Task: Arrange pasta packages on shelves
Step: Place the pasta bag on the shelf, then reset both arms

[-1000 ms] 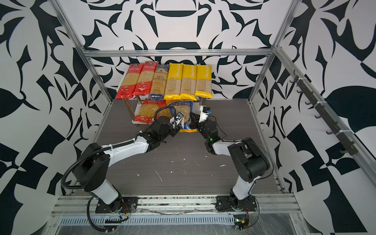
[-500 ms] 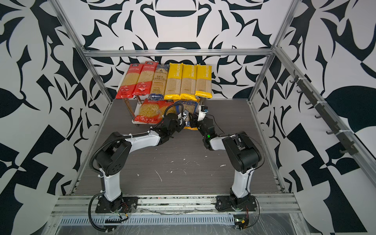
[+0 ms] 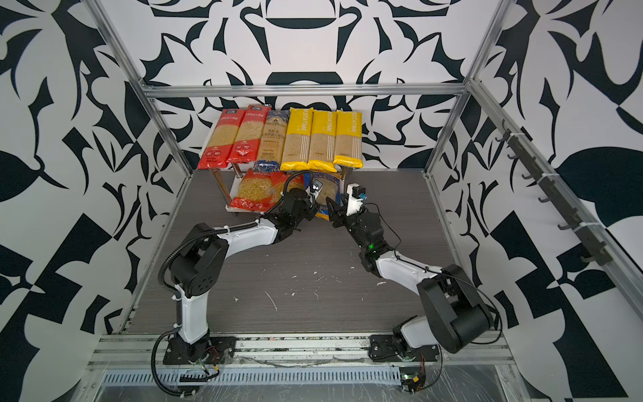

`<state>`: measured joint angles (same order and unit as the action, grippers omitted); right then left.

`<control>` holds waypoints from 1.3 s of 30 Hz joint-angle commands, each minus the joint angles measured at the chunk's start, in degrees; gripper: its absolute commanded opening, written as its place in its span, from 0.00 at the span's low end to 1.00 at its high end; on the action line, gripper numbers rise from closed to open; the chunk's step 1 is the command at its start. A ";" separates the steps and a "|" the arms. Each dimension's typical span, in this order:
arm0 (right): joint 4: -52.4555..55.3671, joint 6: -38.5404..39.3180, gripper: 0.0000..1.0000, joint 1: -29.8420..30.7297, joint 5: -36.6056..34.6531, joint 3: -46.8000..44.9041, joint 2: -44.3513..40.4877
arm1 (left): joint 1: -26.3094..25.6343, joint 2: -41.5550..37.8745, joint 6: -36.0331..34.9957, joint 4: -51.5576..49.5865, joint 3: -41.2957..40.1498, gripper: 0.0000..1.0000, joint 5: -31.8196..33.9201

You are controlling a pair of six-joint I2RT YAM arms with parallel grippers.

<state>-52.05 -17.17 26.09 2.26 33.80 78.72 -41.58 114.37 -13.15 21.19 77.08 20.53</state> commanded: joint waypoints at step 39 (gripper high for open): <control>51.19 -7.35 0.52 -10.80 -7.87 -3.35 -24.97 | -9.31 -41.99 21.12 -4.55 -39.39 0.60 15.72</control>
<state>-9.91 -23.07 18.48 -2.96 27.18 54.78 -51.31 77.97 4.45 15.64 41.93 31.44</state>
